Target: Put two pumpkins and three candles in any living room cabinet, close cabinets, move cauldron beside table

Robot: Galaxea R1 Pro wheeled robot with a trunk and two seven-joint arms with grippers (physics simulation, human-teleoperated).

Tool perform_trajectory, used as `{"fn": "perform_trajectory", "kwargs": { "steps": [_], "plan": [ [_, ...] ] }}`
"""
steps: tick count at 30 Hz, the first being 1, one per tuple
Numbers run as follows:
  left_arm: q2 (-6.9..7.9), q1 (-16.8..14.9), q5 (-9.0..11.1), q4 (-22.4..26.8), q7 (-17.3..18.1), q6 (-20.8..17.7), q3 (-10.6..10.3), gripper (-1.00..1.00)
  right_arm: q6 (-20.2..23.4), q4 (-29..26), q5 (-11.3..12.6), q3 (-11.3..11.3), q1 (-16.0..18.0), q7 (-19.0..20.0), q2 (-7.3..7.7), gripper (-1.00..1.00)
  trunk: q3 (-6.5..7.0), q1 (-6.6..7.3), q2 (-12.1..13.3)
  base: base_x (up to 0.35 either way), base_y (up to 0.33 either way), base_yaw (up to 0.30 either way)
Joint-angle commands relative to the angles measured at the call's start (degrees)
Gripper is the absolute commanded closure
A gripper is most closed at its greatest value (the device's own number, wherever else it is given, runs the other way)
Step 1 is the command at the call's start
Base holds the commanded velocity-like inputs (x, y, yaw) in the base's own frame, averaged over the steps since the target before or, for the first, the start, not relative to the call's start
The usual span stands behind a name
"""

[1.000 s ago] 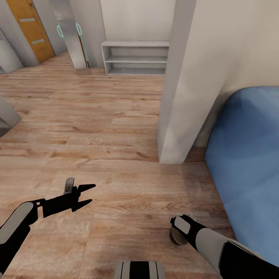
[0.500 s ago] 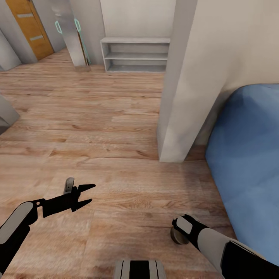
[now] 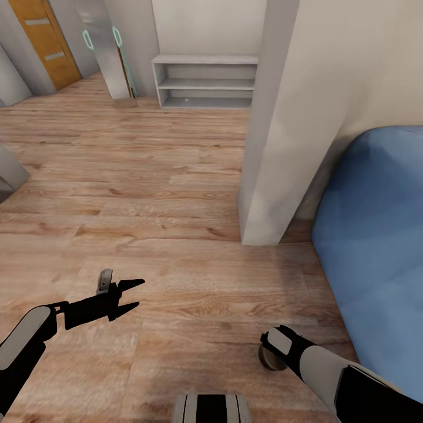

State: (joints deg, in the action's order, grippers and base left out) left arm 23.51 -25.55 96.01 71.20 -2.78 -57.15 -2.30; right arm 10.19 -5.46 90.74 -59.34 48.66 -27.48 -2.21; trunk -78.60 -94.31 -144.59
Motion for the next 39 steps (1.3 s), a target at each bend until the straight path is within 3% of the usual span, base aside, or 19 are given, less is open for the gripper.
{"fn": "perform_trajectory", "kwargs": {
  "steps": [1, 9, 19, 23, 30, 31, 39],
  "plan": [
    [0.04, 0.0, 0.4, 0.0, -0.3, -0.1, -0.1, -1.0, 0.4, -0.1, 0.1, -0.3, 0.0, -0.3, 0.02, -1.0, -0.04, 0.01, 0.0, 0.0, 0.0, 0.0],
    [0.03, 0.0, 0.4, 0.0, -0.3, -0.1, -0.1, -1.0, 0.6, -0.1, 0.1, -0.3, 0.0, -0.3, 0.02, -1.0, -1.37, -0.14, -0.1, 0.0, 0.0, 0.0],
    [-0.04, 0.0, 0.4, 0.0, -0.3, -0.1, -0.1, -1.0, 0.6, -0.1, 0.1, -0.3, 0.0, -0.3, 0.02, -1.0, -1.37, -0.14, -0.1, 0.0, 0.0, 0.0],
    [-0.04, 0.0, 0.4, 0.0, -0.3, -0.1, -0.1, -1.0, 0.6, -0.1, 0.1, -0.3, 0.0, -0.3, 0.02, -1.0, -2.25, -0.25, -0.2, 0.0, 0.0, 0.0],
    [-0.04, 0.0, 0.4, 0.0, -0.3, -0.1, -0.1, -1.0, 0.6, -0.1, 0.1, -0.3, 0.0, -0.3, 0.02, -1.0, -2.25, -0.25, -0.2, 0.0, 0.0, 0.0],
    [-0.04, 0.0, 0.4, 0.1, -0.3, -0.1, -0.1, -1.0, 0.6, -0.1, 0.1, -0.3, 0.0, -0.3, 0.02, 1.0, -2.25, -0.25, -0.2, 0.0, 0.0, 0.0],
    [0.01, 0.0, 0.4, 0.0, -0.3, -0.1, -0.1, -1.0, 0.6, -0.1, 0.1, -0.3, 0.0, -0.3, 0.02, 1.0, -2.25, -0.25, -0.2, 0.0, 0.0, 0.0]
  ]
}}
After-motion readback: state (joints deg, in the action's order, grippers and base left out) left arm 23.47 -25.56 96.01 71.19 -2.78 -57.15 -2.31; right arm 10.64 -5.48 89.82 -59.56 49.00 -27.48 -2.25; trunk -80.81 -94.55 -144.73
